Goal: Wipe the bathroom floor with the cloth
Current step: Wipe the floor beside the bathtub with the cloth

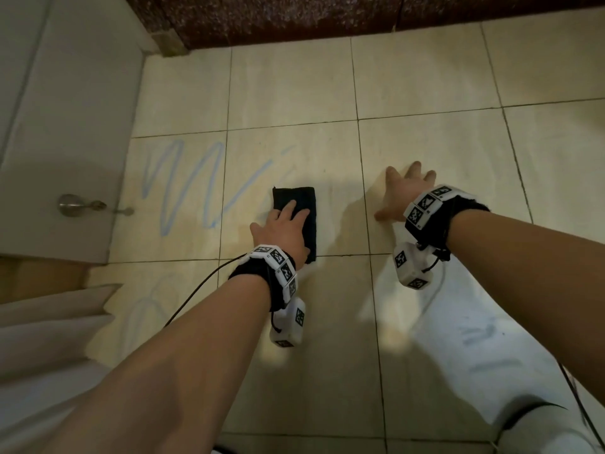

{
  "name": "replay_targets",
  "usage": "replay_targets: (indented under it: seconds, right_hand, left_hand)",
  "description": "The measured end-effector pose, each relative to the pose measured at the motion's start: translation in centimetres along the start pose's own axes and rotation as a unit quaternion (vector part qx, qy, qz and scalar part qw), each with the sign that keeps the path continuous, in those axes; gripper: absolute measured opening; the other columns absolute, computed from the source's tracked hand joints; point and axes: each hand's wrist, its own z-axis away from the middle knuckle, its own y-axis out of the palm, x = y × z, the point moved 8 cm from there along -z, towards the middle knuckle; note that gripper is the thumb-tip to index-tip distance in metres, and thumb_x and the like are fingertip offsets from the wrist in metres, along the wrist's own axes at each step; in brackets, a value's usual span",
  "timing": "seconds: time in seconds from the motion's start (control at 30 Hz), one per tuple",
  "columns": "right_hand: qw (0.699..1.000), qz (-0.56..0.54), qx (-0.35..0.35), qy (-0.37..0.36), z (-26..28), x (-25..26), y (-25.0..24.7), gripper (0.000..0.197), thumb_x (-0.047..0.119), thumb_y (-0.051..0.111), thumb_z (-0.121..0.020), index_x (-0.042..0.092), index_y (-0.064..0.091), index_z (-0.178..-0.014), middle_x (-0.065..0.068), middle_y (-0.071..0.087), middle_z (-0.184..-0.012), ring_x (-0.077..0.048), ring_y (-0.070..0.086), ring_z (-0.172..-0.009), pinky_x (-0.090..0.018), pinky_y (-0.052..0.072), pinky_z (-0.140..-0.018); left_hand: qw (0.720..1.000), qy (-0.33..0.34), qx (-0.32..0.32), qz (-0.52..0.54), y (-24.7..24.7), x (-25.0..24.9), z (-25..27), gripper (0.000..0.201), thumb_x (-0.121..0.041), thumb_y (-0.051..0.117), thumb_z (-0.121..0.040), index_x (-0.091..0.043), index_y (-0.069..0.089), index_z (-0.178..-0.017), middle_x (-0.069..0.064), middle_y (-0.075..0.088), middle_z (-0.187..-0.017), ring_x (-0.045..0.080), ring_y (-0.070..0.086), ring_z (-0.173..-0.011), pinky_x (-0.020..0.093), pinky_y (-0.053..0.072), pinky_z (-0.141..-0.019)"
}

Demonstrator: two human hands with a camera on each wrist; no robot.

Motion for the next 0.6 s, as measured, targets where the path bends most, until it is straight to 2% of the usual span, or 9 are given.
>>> replay_targets:
  seconds: [0.2,0.43,0.6]
  right_hand:
    - [1.000,0.005,-0.001,0.004,-0.4,0.0,0.3,0.105,0.054,0.078,-0.072,0.029,0.013,-0.150,-0.017,-0.003,-0.161,-0.053,0.003,-0.144,-0.066,0.028,-0.111]
    - [1.000,0.002,-0.005,-0.002,-0.9,-0.2,0.6,0.107,0.056,0.080,-0.067,0.031,0.013,-0.147,-0.017,-0.002,-0.160,-0.054,0.008,-0.141,-0.066,0.033,-0.107]
    - [1.000,-0.008,-0.002,-0.009,-1.1,-0.2,0.5,0.103,0.052,0.081,-0.069,0.030,0.014,-0.145,-0.018,0.002,-0.157,-0.053,0.010,-0.140,-0.069,0.037,-0.102]
  left_hand:
    - [1.000,-0.029,-0.003,0.002,0.0,3.4,-0.6,0.085,-0.038,0.068,-0.087,-0.040,0.014,-0.152,-0.012,0.001,-0.164,0.022,0.015,-0.147,0.053,0.030,-0.105]
    - [0.998,-0.057,0.009,0.013,-1.3,6.4,-2.7,0.085,-0.030,0.068,-0.086,-0.039,0.015,-0.151,-0.013,0.001,-0.164,0.021,0.014,-0.147,0.059,0.027,-0.108]
    - [0.998,-0.060,-0.009,0.016,-2.4,7.3,-4.3,0.084,-0.026,0.068,-0.085,-0.038,0.018,-0.151,-0.012,0.004,-0.164,0.022,0.017,-0.145,0.054,0.031,-0.105]
